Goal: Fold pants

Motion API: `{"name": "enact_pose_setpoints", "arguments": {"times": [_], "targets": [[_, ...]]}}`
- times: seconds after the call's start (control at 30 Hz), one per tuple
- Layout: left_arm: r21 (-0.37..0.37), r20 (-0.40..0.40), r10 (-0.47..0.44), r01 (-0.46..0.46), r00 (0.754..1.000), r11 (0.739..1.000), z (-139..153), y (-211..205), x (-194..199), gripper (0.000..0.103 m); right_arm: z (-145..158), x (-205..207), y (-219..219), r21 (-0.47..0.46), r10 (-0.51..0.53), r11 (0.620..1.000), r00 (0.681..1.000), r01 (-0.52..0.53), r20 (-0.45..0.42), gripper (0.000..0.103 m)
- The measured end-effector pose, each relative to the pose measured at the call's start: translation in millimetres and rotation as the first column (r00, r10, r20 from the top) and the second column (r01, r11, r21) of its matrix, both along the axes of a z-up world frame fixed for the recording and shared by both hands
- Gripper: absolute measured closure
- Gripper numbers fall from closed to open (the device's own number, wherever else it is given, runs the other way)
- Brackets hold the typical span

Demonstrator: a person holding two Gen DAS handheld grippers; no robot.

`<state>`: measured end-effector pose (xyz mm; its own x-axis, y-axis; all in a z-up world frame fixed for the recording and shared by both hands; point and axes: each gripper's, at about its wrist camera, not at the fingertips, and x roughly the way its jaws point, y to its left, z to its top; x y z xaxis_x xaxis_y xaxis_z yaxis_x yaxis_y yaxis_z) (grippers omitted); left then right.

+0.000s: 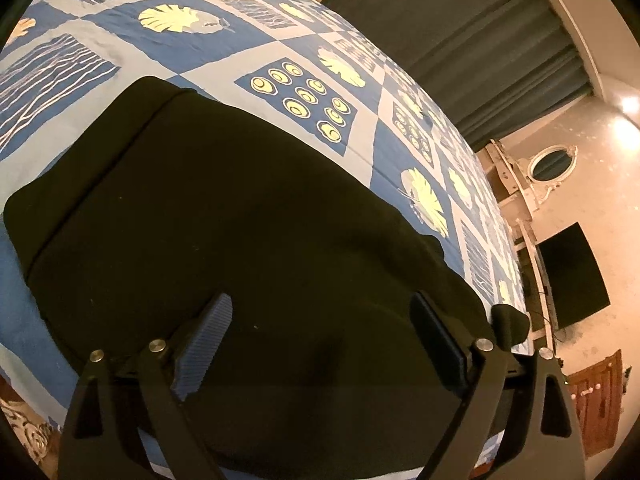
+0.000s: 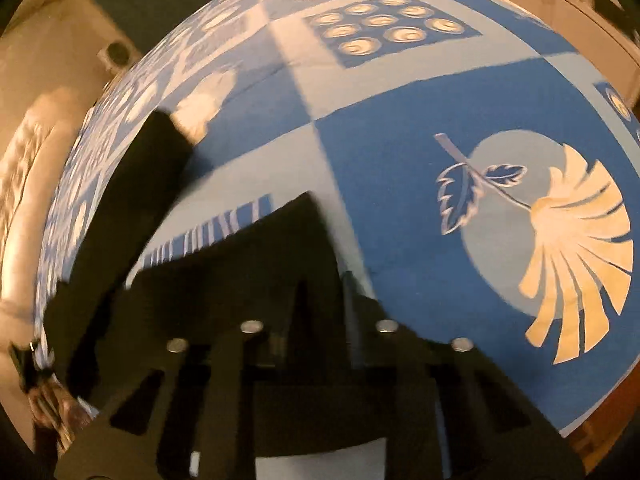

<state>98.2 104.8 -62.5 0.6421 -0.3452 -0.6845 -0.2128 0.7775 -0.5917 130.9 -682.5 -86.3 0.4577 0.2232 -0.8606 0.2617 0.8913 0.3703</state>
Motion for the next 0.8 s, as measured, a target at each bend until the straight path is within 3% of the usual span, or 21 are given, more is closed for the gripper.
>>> {"name": "enact_pose_setpoints", "arguments": {"times": [0.17,0.3,0.37,0.43,0.47,0.57,0.63,0.7,0.8], "targets": [[0.026,-0.004,0.025,-0.025,1.000,0.999,0.1,-3.9,1.7,0.012,16.7,-18.9,-12.0,-0.076,-0.050,0.996,0.998,0.053,0.040,0.090],[0.035,0.001,0.023,-0.023,1.000,0.999,-0.7,-4.6,2.5,0.011,0.6,-25.8,-18.3,-0.066,-0.077,0.995,0.997,0.077,-0.003,0.089],[0.033,0.001,0.023,-0.023,1.000,0.999,-0.6,-4.7,2.2,0.011,10.2,-29.6,-23.5,-0.068,-0.153,0.986,0.988,0.154,0.020,0.087],[0.026,0.003,0.021,-0.021,1.000,0.999,-1.0,-4.0,2.1,0.011,31.8,-34.1,-21.6,-0.129,-0.255,0.956,0.963,0.264,0.082,0.074],[0.024,0.005,0.021,-0.021,1.000,0.999,-0.9,-4.2,1.2,0.011,40.9,-33.0,-17.5,-0.107,-0.284,0.949,0.951,0.298,0.122,0.063],[0.025,0.006,0.021,-0.021,1.000,0.999,-1.3,-3.5,1.2,0.011,54.7,-22.8,4.8,0.131,-0.291,0.955,0.931,0.268,0.219,0.039],[0.023,0.009,0.023,-0.023,1.000,0.999,-1.4,-2.8,1.2,0.011,44.5,-0.8,24.1,0.262,-0.274,0.941,0.938,0.216,0.213,0.039],[0.019,0.015,0.022,-0.023,1.000,1.000,-1.5,-1.9,0.1,0.011,24.7,27.4,38.3,0.386,-0.281,0.903,0.940,0.190,0.194,0.039],[0.009,0.019,0.022,-0.023,1.000,1.000,-1.6,0.3,-0.6,0.011,1.9,58.0,45.5,0.441,-0.335,0.867,0.927,0.234,0.168,0.040]]}}
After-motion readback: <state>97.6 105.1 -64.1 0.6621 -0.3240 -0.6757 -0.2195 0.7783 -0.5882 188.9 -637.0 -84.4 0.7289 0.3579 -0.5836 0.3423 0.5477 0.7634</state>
